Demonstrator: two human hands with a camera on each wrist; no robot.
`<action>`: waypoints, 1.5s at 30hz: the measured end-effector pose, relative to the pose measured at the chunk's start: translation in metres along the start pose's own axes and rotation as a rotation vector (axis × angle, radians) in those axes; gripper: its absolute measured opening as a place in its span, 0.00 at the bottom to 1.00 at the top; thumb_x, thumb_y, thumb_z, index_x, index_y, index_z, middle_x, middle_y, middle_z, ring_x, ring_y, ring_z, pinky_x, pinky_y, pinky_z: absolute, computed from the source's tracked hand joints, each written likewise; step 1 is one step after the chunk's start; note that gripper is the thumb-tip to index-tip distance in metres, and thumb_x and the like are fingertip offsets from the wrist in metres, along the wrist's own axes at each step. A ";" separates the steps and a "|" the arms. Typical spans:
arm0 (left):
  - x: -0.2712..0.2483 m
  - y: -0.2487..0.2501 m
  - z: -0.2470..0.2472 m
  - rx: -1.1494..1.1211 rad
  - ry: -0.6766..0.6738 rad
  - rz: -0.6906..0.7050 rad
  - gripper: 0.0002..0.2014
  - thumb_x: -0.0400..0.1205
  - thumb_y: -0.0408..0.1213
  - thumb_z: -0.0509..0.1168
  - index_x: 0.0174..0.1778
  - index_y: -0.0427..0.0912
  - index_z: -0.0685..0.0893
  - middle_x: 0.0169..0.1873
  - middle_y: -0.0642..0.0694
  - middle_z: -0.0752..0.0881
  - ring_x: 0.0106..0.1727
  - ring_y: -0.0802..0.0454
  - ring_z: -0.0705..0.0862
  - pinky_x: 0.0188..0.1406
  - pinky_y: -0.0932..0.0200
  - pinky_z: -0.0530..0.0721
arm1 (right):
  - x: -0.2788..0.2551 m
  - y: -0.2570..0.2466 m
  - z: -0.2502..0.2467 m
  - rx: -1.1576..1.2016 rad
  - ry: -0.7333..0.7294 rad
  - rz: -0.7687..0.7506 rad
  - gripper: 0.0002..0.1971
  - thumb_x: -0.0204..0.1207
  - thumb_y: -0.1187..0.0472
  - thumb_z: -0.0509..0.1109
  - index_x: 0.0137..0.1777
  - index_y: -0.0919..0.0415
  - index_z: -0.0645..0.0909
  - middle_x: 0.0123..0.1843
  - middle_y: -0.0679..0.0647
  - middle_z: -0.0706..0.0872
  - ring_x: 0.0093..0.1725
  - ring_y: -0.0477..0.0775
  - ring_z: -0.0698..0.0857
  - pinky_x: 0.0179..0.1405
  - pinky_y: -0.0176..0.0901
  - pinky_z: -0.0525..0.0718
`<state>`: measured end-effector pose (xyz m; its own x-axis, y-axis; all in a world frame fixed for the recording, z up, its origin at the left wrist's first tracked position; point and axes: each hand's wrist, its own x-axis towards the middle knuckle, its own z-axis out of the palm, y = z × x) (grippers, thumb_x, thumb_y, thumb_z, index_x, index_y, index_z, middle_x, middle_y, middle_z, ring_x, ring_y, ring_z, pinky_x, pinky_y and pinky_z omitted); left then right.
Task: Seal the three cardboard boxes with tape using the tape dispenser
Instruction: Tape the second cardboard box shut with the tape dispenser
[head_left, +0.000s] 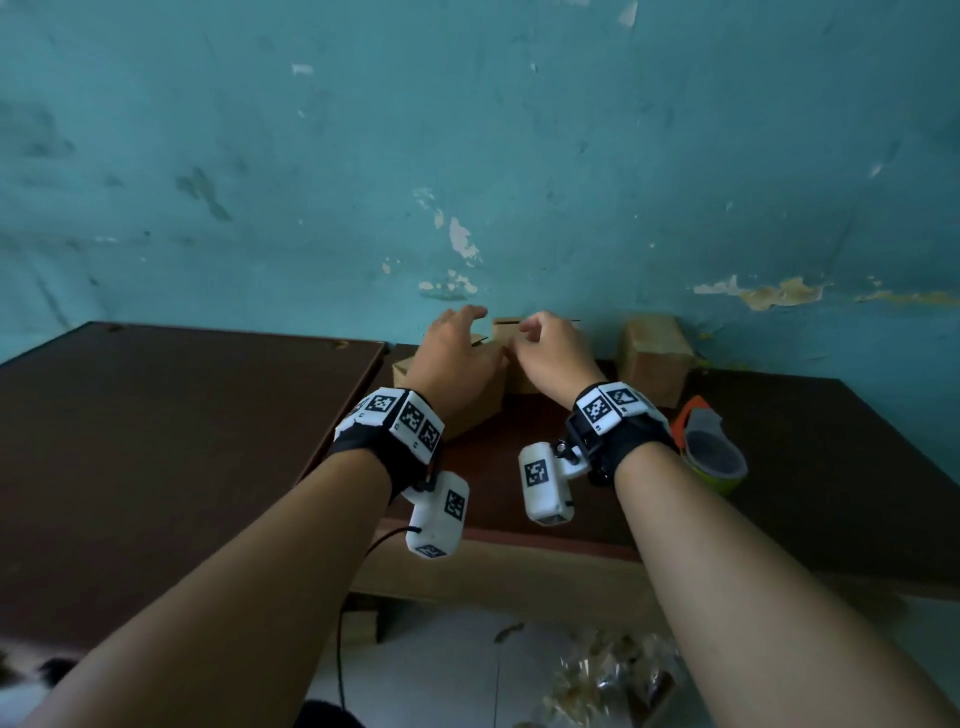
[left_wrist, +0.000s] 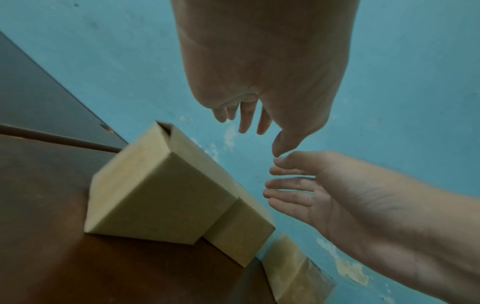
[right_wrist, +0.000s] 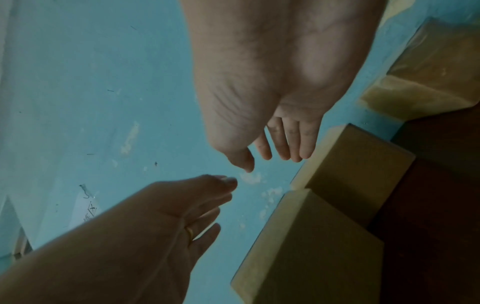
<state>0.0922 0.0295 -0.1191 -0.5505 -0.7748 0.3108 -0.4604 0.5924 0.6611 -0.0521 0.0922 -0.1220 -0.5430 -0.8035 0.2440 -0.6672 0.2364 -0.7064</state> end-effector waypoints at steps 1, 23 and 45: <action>-0.002 -0.008 -0.005 0.012 0.007 -0.016 0.29 0.87 0.41 0.71 0.85 0.42 0.74 0.80 0.39 0.78 0.83 0.40 0.74 0.81 0.49 0.72 | -0.002 -0.003 0.006 0.005 -0.015 -0.001 0.20 0.90 0.53 0.67 0.77 0.61 0.80 0.68 0.57 0.87 0.61 0.55 0.85 0.56 0.42 0.76; -0.021 -0.079 0.000 -0.073 -0.076 -0.274 0.31 0.94 0.53 0.60 0.92 0.46 0.65 0.94 0.39 0.53 0.94 0.42 0.52 0.90 0.45 0.58 | -0.012 0.014 0.054 0.129 0.010 0.096 0.24 0.88 0.47 0.68 0.78 0.60 0.77 0.74 0.61 0.75 0.63 0.57 0.80 0.59 0.45 0.75; -0.023 -0.023 0.083 -0.148 -0.078 -0.121 0.27 0.92 0.54 0.64 0.87 0.52 0.75 0.92 0.53 0.61 0.90 0.41 0.67 0.87 0.47 0.68 | -0.050 0.106 -0.009 0.023 0.223 0.060 0.18 0.88 0.45 0.70 0.72 0.50 0.89 0.72 0.59 0.84 0.68 0.58 0.85 0.65 0.49 0.84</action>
<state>0.0573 0.0517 -0.1982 -0.5522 -0.8156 0.1731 -0.4225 0.4527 0.7852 -0.1000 0.1626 -0.2035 -0.6820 -0.6473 0.3404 -0.6201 0.2652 -0.7383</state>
